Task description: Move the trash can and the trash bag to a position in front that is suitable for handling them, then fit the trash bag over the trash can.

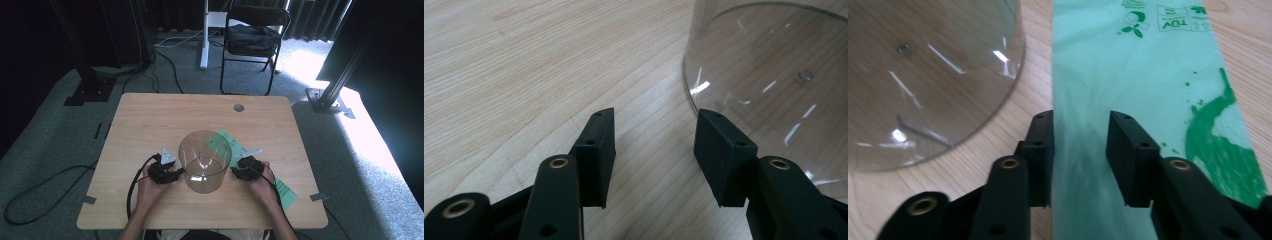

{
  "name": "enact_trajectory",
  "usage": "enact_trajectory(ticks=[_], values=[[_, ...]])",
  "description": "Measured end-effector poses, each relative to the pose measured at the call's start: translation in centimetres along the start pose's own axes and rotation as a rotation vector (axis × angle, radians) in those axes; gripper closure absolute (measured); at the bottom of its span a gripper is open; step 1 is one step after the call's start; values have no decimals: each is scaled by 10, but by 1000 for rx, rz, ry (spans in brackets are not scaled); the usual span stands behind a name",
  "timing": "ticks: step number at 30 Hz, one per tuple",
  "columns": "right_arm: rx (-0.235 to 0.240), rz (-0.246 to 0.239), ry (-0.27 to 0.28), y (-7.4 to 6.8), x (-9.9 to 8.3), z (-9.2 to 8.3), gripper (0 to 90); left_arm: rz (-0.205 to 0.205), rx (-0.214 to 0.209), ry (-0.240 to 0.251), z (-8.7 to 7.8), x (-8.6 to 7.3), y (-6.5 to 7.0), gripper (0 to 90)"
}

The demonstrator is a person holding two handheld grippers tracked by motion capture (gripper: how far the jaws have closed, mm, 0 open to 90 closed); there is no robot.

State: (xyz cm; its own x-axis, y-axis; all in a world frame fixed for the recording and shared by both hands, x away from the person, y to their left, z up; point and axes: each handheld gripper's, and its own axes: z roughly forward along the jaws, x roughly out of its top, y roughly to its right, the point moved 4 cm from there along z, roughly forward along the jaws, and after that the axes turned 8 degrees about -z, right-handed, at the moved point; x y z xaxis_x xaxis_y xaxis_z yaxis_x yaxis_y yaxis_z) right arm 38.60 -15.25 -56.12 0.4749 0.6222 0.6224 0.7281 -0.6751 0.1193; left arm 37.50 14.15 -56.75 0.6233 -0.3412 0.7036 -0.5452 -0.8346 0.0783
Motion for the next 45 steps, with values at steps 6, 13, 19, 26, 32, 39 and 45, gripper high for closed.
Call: enact_trajectory(ticks=[6, 13, 19, 26, 32, 39, 45], values=[[-4, 10, 7, 0, -3, -1, 518, -10, -4, 4, 0, 0, -1, 506], [-27, 7, 16, -1, -4, -2, 493, -13, 0, 6, 0, -1, -4, 500], [-30, 14, 18, 1, -4, -3, 464, -16, 5, 10, 0, -1, -5, 491], [-36, 4, 11, -1, -4, -1, 446, -26, 15, 9, -1, -1, -8, 487], [-56, 8, 9, 4, -5, -1, 463, -33, 19, 14, -1, -2, -9, 487], [-59, 31, 0, 13, -5, -1, 581, -36, 21, 16, -1, -2, -9, 485], [-31, 44, -1, 14, -4, -1, 688, -35, 22, 16, -1, -2, -9, 485]])
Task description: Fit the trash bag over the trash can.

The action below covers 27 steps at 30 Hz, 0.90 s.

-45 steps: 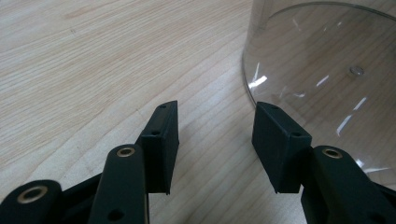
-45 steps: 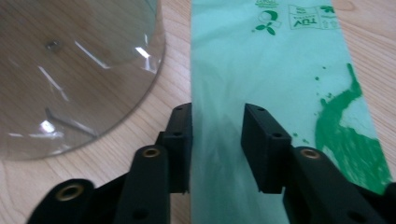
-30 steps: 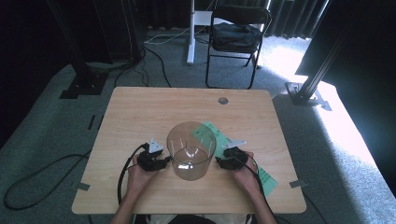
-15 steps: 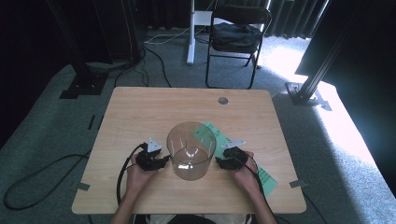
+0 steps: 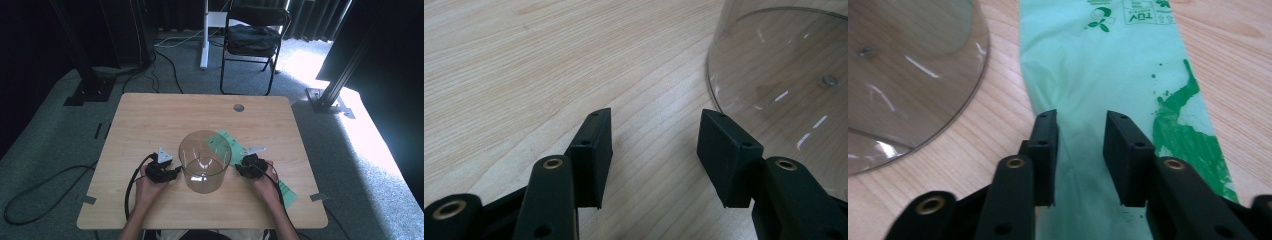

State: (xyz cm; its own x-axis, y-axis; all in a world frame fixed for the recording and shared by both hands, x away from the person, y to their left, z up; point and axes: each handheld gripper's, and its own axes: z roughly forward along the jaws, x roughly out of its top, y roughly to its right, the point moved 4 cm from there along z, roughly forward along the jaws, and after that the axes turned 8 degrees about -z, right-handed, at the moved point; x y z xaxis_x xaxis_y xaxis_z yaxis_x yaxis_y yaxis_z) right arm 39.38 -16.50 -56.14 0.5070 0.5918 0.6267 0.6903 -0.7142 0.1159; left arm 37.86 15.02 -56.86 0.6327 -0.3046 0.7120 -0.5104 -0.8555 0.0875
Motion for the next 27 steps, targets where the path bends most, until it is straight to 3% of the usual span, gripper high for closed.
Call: enact_trajectory(ticks=[4, 9, 15, 27], values=[[17, 14, -5, 1, 1, 0, 799, 1, 0, -2, 0, 0, 1, 485], [-4, 1, -20, 3, 2, 1, 894, 5, -2, -2, 0, 0, 2, 485], [-7, 14, -14, 5, 3, -2, 898, 6, -4, 0, 0, 0, 2, 485], [18, 56, 95, 16, 20, -32, 898, 5, -5, 1, 1, 0, 2, 485]])
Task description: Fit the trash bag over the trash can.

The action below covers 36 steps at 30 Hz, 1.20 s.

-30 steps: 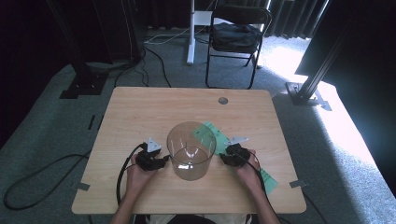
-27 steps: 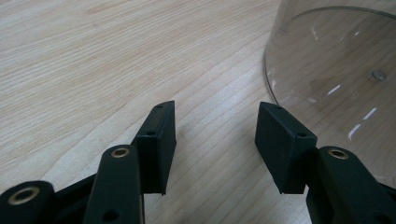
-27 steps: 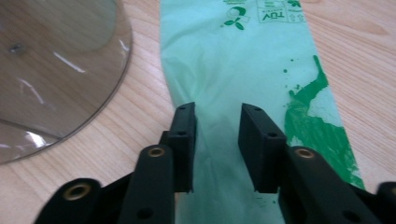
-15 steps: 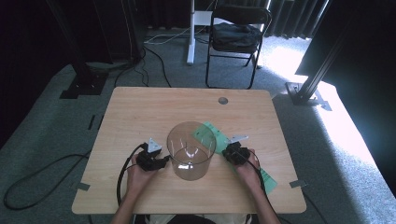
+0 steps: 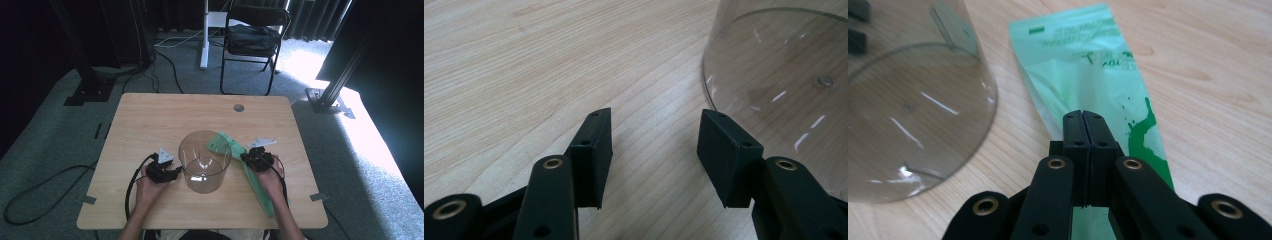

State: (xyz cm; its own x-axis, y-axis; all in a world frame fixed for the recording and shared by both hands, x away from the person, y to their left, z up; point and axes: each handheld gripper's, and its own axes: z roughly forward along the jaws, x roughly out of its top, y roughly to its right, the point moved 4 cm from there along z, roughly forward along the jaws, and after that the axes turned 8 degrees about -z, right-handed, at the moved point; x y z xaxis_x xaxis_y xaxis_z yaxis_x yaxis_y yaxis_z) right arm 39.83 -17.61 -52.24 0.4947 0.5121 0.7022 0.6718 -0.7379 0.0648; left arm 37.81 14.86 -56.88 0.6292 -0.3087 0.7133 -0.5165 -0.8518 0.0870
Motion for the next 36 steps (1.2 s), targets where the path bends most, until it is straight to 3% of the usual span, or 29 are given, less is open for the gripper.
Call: enact_trajectory(ticks=[17, 36], values=[[28, -19, 104, 1, 27, -38, 898, 0, -1, 2, 0, 0, 0, 485], [31, -63, 152, 4, 57, -67, 898, 0, -3, 1, 0, 0, 0, 485]])
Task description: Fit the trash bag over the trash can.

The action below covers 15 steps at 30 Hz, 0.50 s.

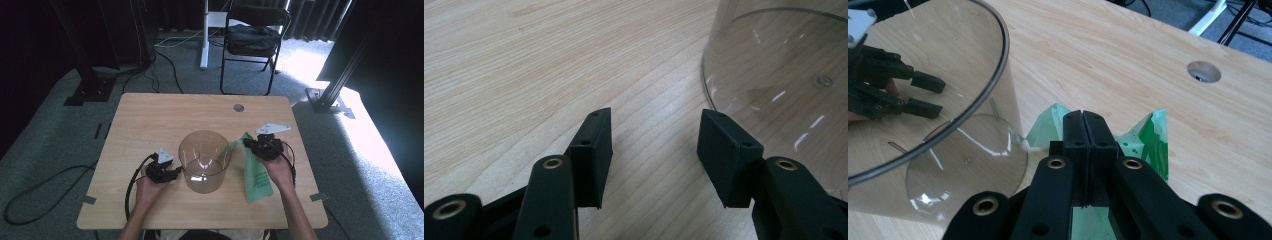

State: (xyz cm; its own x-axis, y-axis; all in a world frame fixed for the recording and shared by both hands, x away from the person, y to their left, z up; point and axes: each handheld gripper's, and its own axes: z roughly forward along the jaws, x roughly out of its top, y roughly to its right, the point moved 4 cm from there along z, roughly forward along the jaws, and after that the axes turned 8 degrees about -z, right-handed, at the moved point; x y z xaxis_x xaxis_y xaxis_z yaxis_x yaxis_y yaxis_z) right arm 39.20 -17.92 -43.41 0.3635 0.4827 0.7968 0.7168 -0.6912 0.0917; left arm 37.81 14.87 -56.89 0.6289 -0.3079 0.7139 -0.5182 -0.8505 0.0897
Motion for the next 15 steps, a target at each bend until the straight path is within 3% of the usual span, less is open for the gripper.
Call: enact_trajectory(ticks=[15], values=[[1, -46, 57, -1, 31, -26, 898, -1, 0, 3, 0, 0, 0, 484]])
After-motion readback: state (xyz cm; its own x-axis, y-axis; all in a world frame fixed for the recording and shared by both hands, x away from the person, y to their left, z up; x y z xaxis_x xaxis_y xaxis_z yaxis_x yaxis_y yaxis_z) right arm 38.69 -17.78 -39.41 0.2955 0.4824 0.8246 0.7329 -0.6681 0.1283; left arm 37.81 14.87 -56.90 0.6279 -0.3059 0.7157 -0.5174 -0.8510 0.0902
